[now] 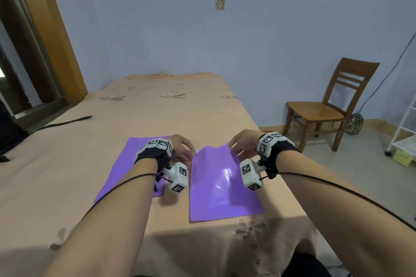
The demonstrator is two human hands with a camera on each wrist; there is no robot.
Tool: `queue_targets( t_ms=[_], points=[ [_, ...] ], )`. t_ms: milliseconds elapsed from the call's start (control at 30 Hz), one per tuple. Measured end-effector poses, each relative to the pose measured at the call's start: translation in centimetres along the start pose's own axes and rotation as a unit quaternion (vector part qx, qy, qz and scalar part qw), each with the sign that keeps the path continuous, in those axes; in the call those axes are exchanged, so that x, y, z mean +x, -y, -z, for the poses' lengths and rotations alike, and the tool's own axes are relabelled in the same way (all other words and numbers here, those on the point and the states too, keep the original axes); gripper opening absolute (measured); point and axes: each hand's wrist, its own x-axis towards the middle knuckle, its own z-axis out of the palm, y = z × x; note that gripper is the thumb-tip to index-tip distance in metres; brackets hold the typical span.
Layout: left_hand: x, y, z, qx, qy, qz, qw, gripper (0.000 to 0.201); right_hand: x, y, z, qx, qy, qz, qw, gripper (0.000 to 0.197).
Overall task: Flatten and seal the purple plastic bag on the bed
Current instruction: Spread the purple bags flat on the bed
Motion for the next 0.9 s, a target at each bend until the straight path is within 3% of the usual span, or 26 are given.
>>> queue_targets(
  t_ms=[200,300,400,600,700,900],
  points=[
    [0.0,0.2,-0.7,-0.011,-0.015,0.004,1.000,0.013,0.4,-0.3,0.5,0.002,-0.006,0.000,1.000,0.029],
    [0.6,0.2,-0.9,-0.005,-0.013,-0.004,1.000,0.012,0.1,-0.6,0.5,-0.017,-0.002,-0.009,1.000,0.024],
    [0.9,0.3,-0.8,0.003,-0.021,-0.001,1.000,0.004,0.6,-1.2,0.4,-0.015,-0.011,-0.013,1.000,0.006],
    [0.6,0.3,-0.5,0.007,-0.039,0.008,0.999,0.008,1.9,-2.2,0.4,0.064,-0.003,-0.011,0.998,0.015],
    [0.4,0.3,-0.5,-0.026,-0.052,0.012,0.998,0.028,1.9,-2.2,0.7,0.098,-0.012,-0.002,0.995,0.019],
    [1.5,-0.6,1.1,-0.112,-0.123,0.031,0.986,0.072,0.9,-0.4,2.0,0.180,-0.094,0.044,0.978,0.035]
  ],
)
